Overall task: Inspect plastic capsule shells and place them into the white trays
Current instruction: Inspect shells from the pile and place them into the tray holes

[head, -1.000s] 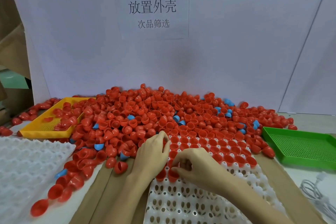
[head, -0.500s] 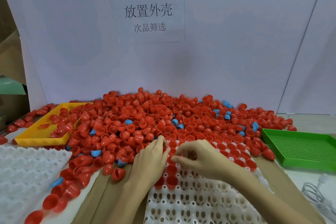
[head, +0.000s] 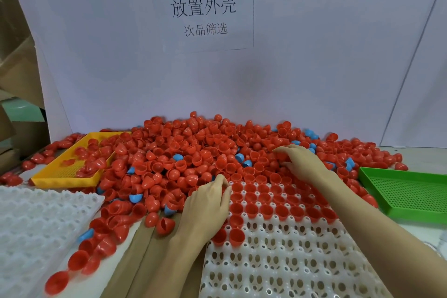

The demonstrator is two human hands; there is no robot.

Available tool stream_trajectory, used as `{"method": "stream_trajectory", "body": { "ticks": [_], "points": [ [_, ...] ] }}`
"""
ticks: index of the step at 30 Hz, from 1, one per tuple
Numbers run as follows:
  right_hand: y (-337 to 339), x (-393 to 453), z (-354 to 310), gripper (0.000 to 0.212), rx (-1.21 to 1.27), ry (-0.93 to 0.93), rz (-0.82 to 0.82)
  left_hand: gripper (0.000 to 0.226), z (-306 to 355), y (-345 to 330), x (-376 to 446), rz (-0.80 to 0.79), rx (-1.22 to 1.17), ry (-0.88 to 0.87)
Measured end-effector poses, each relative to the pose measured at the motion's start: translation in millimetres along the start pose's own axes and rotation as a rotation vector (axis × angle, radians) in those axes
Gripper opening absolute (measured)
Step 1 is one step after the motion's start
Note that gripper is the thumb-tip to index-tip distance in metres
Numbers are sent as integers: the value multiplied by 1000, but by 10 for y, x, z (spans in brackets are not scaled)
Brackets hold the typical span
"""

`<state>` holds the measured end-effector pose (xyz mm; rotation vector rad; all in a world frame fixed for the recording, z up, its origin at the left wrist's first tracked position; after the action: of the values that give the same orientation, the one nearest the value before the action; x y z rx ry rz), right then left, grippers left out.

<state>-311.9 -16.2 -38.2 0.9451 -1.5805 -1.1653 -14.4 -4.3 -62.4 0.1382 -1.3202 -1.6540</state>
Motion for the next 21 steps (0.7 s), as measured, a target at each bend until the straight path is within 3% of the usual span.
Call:
{"method": "stream_trajectory", "body": {
  "ticks": [6, 12, 14, 18, 21],
  "points": [
    [188, -56, -103, 39, 48, 5, 262, 13, -2, -8, 3, -7, 7, 5],
    [412, -330, -118, 38, 621, -81, 356, 15, -2, 32, -4, 41, 19, 8],
    [458, -482, -112, 35, 728, -71, 301, 15, 43, 56, -3, 73, -2, -18],
    [476, -833, -182, 27, 1114, -11, -27, 10, 248, 57, 11, 52, -274, -169],
    [453, -1051, -296, 26, 1208, 5, -198, 13, 414, 27, -40, -17, -401, -292]
  ]
}}
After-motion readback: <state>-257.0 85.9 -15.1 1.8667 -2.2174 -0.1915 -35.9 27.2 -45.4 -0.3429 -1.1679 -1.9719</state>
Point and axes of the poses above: each hand's wrist, its own x-axis towards the middle knuckle, its own y-axis out of the back of the hand, z = x × y, the point moved 3 cm from there along x, towards the middle knuckle, and after that the axes turned 6 degrees about -y, right-handed, at the moved point
